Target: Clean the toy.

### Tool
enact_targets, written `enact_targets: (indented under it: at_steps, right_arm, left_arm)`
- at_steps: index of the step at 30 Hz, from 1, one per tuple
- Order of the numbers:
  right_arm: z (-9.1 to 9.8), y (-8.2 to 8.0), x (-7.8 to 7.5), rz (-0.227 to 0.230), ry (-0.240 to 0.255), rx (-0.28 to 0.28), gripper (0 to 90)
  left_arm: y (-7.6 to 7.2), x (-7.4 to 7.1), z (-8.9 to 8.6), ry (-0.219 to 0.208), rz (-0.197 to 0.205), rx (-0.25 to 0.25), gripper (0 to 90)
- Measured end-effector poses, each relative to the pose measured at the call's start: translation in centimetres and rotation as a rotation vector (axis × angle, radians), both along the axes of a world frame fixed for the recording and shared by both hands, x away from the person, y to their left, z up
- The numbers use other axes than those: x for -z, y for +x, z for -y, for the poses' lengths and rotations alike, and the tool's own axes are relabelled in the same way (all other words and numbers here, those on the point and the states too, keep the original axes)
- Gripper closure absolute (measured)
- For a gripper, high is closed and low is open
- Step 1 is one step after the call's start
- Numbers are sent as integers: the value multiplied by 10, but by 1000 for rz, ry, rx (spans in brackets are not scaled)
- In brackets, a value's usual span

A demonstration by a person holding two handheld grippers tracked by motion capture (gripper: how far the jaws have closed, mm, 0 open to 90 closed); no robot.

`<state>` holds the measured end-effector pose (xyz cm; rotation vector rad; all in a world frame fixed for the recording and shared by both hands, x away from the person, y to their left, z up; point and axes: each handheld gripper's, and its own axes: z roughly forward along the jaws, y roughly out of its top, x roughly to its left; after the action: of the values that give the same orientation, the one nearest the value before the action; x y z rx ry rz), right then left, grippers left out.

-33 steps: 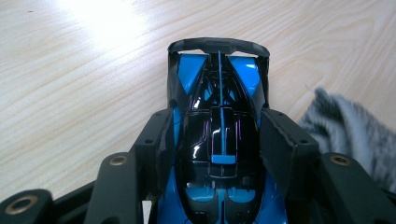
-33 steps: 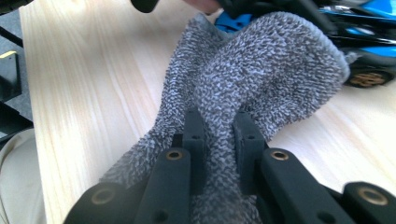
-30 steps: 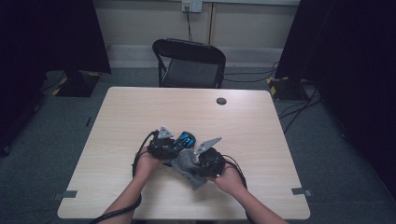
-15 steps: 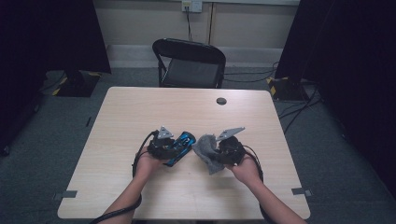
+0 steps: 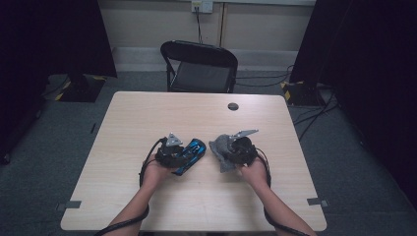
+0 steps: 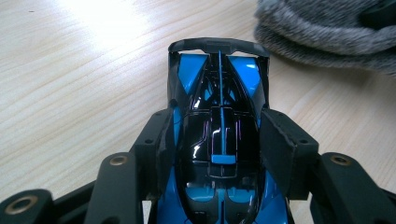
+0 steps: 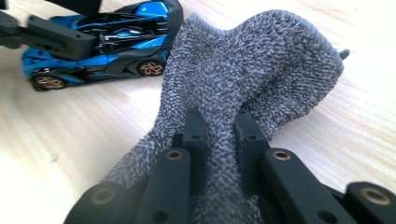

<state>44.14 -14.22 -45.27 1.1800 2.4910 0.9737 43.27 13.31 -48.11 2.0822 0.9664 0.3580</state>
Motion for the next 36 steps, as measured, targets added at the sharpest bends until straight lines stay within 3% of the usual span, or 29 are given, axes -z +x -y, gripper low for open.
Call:
enact_targets:
  at_steps: [11,20,29,36]
  right_arm:
    - [-24,2,15,-20,-16,-31,783]
    - [-44,-11,17,-31,-16,-112,784]
    - [-51,-22,18,-38,8,-157,784]
    - [-64,-35,18,-46,12,-226,783]
  left_arm:
    - [0,0,0,-2,1,-1,465]
    - [0,0,0,0,0,-1,465]
    - [0,0,0,3,0,-2,465]
    - [0,0,0,6,0,-1,465]
